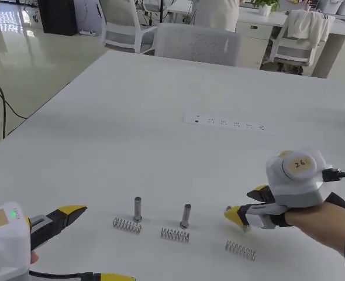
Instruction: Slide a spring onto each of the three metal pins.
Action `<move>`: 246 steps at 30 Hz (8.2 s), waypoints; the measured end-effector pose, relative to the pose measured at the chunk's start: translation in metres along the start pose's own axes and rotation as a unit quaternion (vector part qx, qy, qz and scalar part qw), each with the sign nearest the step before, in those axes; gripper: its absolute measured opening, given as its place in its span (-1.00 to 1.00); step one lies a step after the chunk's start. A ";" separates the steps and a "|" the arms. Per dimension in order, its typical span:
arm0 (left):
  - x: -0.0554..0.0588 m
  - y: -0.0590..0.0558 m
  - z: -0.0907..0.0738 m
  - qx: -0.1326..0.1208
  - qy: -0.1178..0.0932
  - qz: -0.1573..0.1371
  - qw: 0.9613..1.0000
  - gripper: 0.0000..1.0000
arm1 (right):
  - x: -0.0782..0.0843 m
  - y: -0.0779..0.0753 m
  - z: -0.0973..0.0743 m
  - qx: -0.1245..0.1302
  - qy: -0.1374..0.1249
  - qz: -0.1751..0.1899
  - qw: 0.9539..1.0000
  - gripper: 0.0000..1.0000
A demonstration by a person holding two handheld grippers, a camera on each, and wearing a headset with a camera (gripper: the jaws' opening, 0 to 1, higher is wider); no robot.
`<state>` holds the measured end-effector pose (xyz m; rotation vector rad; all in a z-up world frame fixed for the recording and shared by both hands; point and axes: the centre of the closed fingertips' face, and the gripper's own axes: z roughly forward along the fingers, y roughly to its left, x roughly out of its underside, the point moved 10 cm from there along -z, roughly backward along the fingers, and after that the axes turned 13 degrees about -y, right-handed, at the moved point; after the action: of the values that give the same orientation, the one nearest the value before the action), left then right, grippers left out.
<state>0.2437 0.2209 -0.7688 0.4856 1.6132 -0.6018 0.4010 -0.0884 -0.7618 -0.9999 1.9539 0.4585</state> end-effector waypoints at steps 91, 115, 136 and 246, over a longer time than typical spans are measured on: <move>-0.005 -0.002 0.002 0.004 -0.007 0.004 1.000 0.86 | -0.012 0.018 -0.019 0.029 0.024 0.049 0.998 -0.89; -0.006 -0.004 0.002 0.004 -0.006 0.006 1.000 0.86 | -0.009 0.019 -0.023 0.022 0.013 0.045 0.999 -0.88; -0.005 -0.006 0.004 0.007 -0.007 0.004 1.000 0.85 | -0.014 0.019 -0.032 0.027 -0.008 0.036 0.999 -0.74; -0.011 -0.025 0.015 0.103 0.011 0.003 0.995 0.13 | -0.007 0.081 -0.049 -0.150 0.084 -0.097 0.980 -0.85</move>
<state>0.2412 0.1923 -0.7569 0.6497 1.5774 -0.7651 0.3131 -0.0667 -0.7334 -1.4469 1.9454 0.5849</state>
